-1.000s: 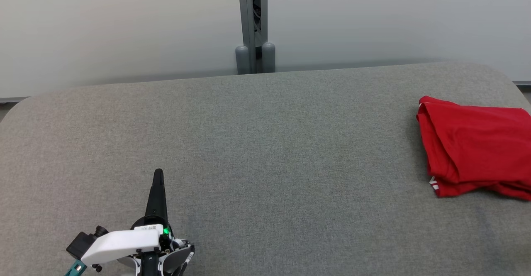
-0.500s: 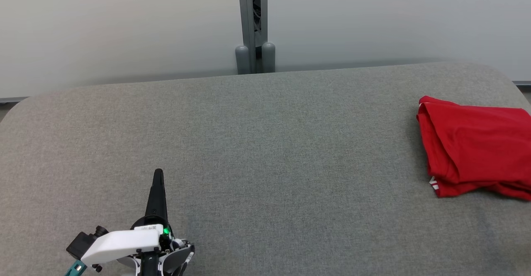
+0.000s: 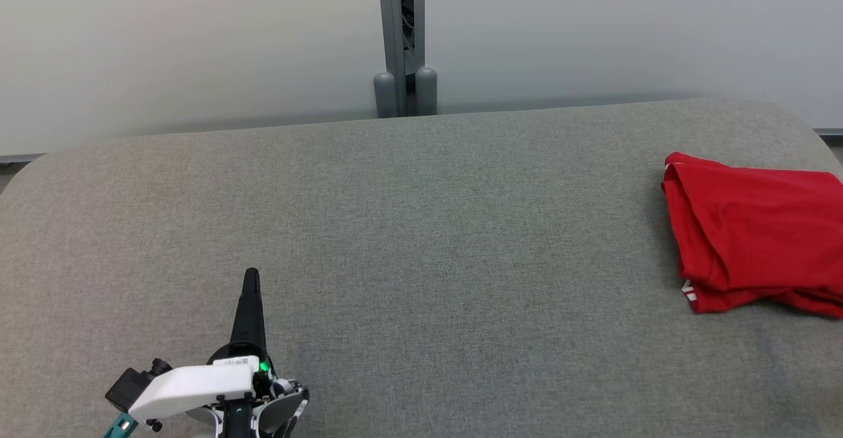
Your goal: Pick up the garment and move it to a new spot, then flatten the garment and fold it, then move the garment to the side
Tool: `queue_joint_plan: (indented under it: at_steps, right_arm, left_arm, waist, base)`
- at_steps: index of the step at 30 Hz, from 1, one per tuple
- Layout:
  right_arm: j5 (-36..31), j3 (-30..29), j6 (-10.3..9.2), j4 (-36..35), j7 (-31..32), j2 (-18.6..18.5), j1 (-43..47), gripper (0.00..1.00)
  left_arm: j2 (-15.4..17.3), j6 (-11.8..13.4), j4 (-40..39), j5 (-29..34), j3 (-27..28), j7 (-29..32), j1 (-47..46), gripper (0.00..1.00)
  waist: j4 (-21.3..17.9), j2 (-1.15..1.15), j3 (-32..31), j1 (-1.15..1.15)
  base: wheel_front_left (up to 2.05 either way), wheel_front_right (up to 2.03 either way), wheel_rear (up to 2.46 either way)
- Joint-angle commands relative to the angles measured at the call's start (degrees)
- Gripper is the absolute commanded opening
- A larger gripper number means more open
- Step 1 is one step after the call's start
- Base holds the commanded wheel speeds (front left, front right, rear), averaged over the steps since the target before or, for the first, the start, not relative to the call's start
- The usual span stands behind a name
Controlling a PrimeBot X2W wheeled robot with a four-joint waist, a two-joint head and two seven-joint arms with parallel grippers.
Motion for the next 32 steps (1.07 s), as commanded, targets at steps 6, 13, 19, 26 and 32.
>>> queue_joint_plan:
  at_steps: [6,13,19,26,32]
  right_arm:
    - [0.3,0.0,0.03,0.3,0.1,-0.5,-0.1,0.00]
    - [0.3,0.0,0.04,0.3,0.1,-0.5,-0.1,0.00]
    - [0.3,0.0,0.03,0.3,0.1,-0.5,-0.1,0.00]
    - [0.3,0.0,0.04,0.3,0.1,-0.5,-0.1,0.00]
    - [0.3,0.1,0.04,0.3,0.1,-0.5,-0.1,0.00]
  left_arm:
    - [0.1,-0.2,-0.1,-0.1,0.1,0.0,-1.0,0.00]
    - [0.1,-0.2,-0.1,-0.1,0.1,0.0,-1.0,0.00]
    - [0.1,-0.2,-0.1,-0.1,0.1,0.0,-1.0,0.00]
    - [0.1,-0.2,-0.1,-0.1,0.1,0.0,-1.0,0.00]
    - [0.1,-0.2,-0.1,-0.1,0.1,0.0,-1.0,0.00]
  waist:
    - [0.0,0.00,0.0,0.00]
    - [0.0,0.00,0.0,0.00]
    - [0.0,0.00,0.0,0.00]
    - [0.0,0.00,0.0,0.00]
    - [0.0,0.00,0.0,0.00]
  base:
    - [0.00,0.00,0.00]
    - [0.00,0.00,0.00]
    - [0.00,0.00,0.00]
    - [0.00,0.00,0.00]
    - [0.00,0.00,0.00]
